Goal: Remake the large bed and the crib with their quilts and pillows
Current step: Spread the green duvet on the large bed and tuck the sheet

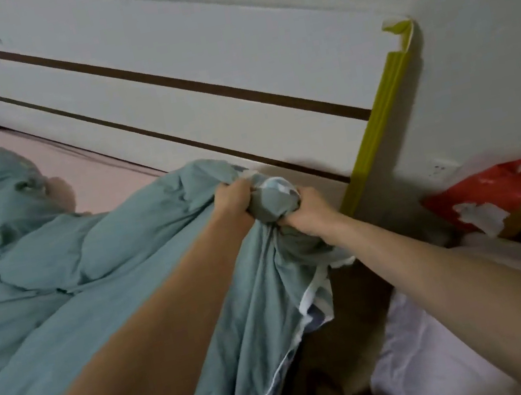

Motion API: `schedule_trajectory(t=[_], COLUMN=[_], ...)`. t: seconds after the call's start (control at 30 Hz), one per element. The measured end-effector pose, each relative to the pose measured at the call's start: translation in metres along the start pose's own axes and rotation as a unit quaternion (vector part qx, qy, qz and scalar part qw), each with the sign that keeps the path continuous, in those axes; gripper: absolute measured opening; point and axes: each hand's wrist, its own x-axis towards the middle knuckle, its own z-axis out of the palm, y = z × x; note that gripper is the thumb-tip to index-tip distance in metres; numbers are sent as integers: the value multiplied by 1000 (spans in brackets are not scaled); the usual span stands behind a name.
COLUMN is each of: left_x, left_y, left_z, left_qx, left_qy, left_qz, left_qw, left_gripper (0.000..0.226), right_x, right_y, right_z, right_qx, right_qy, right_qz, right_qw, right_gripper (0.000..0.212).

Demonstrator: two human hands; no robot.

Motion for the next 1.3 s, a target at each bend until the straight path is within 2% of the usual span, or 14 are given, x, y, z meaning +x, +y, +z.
schedule_trajectory(t=[0.2, 0.37, 0.43, 0.53, 0.57, 0.63, 0.73, 0.8, 0.83, 0.9, 1.0, 1.07, 1.2, 1.3], left_x=[39, 101, 135, 158, 163, 172, 178, 171, 166, 160, 159, 160, 168, 152], left_y=[62, 43, 2, -50, -63, -67, -22, 6, 9, -15, -55, -47, -40, -33], left_z=[72, 105, 98, 80, 77, 82, 105, 108, 102, 84, 77, 84, 75, 51], left_qx=[-52, -73, -51, 103, 132, 89, -73, -120, -117, -63, -21, 27, 80, 63], left_qy=[-51, -73, -62, -36, -20, -12, -59, -81, -79, -51, -7, -4, -24, 2], left_qz=[47, 36, -10, -89, -100, -61, 41, 71, 80, 67, -71, -98, -102, -93], left_qw=[996, 994, 997, 990, 986, 994, 995, 987, 987, 994, 997, 995, 991, 994], left_gripper=[42, 41, 40, 15, 18, 28, 18, 28, 34, 41, 22, 9, 39, 43], right_x=[78, 140, 155, 160, 159, 160, 165, 163, 159, 151, 144, 142, 141, 131], right_y=[-33, 1, 47, 97, 103, 98, 58, 38, 34, 47, 84, 86, 74, 59], right_z=[-76, -87, -65, -33, -27, -26, -57, -74, -76, -60, -33, -36, -44, -31], right_qx=[-117, -270, -291, -288, -293, -281, -286, -249, -230, -248, -323, -326, -326, -231], right_qy=[147, 222, 185, 37, 3, 20, 162, 211, 206, 123, -9, 15, 43, -5], right_qz=[-157, -147, -112, -35, -27, -60, -154, -199, -210, -191, -81, -46, -59, -64], right_qw=[970, 925, 932, 956, 956, 958, 932, 924, 928, 942, 943, 944, 943, 971], right_gripper=[35, 41, 45, 30, 26, 26, 27, 31, 33, 36, 26, 23, 54, 35])
